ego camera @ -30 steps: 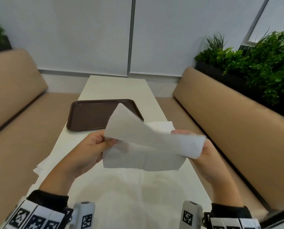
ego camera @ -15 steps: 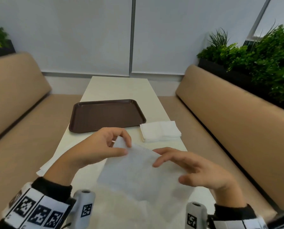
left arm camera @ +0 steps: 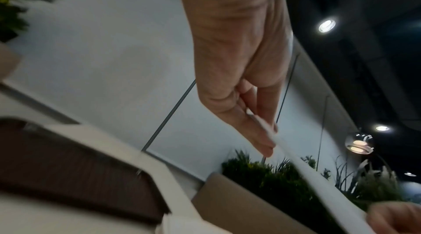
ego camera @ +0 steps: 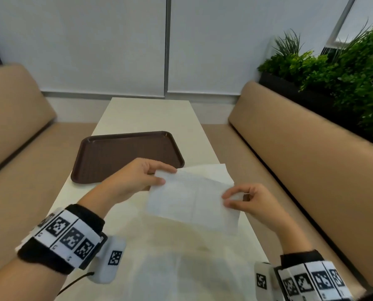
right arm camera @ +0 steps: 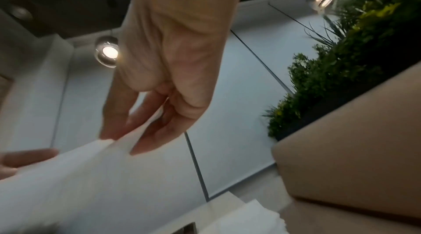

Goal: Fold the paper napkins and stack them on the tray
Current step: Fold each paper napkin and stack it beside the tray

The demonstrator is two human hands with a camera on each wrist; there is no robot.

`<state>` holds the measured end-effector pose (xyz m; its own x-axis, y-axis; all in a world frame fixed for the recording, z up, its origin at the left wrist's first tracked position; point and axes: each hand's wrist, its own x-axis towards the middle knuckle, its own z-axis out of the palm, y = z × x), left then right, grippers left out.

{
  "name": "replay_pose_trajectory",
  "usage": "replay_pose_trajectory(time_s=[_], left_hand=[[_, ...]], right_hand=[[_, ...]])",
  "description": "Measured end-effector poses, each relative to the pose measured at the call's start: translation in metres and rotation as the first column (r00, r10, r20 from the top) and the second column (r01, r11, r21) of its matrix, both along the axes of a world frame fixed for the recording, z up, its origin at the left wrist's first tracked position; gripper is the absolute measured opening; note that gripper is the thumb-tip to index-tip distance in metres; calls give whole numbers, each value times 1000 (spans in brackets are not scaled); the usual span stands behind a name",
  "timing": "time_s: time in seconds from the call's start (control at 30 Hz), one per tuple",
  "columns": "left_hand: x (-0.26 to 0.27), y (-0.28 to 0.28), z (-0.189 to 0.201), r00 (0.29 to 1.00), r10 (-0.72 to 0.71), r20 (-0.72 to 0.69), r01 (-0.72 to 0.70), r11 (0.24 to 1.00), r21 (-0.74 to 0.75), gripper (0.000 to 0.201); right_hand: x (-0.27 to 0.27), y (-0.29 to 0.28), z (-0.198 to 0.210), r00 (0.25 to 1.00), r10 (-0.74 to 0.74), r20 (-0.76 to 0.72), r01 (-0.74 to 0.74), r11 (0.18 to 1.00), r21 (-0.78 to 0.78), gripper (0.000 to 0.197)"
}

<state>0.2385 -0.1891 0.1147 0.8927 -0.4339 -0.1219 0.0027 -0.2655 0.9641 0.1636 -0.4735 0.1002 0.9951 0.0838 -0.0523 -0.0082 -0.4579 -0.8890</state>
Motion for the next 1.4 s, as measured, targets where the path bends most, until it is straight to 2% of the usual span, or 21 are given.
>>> replay_pose_trajectory(time_s=[0.1,0.17,0.23,0.33,0.5,0.6,0.77,0.87,0.9,0.97,1.03,1.1,1.23,1.4], left_hand=[[32,-26,-34,992,92,-87,-99,992,-77,33],[56,-47,-55,971,222,-93,-230,969,-92,29],[82,-66,-74,944,308,-120,-320,943,-96,26],[115,-87,-96,930,325,-170,-342,936,-83,40],[145,-103,-132,949,309,-62,-295,940,174,51],[153,-106,-150,961,277,-17,-261,923,284,53],[152,-121,-164,978,198,64,-203,842,500,49],[142,-119,-156,985,144,90,-169,785,596,53],[138,-115,-152,986,144,88,-169,796,582,54],[124,-100,-137,981,179,73,-192,865,463,46],[102,-77,-120,975,220,42,-223,937,270,32],[70,-45,-104,969,245,18,-246,962,120,20],[-2,24,-84,945,328,-8,-328,945,-1,17],[-78,89,-78,889,456,-40,-458,887,-66,15]], right_hand=[[44,-18,-16,987,-162,1,161,981,108,10],[83,-30,-31,959,-283,24,281,957,68,15],[119,-35,-41,940,-341,31,340,940,34,17],[166,-37,-57,945,-327,-7,326,943,-70,34],[210,-38,-93,962,-269,-53,226,888,-400,47],[216,-39,-112,964,-258,-63,185,820,-541,47],[205,-37,-133,963,-255,-88,142,759,-635,42],[192,-30,-127,935,-325,-142,111,650,-752,54],[187,-27,-119,923,-350,-163,111,644,-757,59],[171,-19,-105,922,-355,-156,142,685,-715,63],[146,-10,-93,951,-293,-99,160,739,-654,59],[113,4,-83,983,-175,-57,110,805,-583,52],[45,45,-74,996,74,-50,-89,887,-453,35],[-18,101,-87,937,261,-233,-336,855,-396,32]])
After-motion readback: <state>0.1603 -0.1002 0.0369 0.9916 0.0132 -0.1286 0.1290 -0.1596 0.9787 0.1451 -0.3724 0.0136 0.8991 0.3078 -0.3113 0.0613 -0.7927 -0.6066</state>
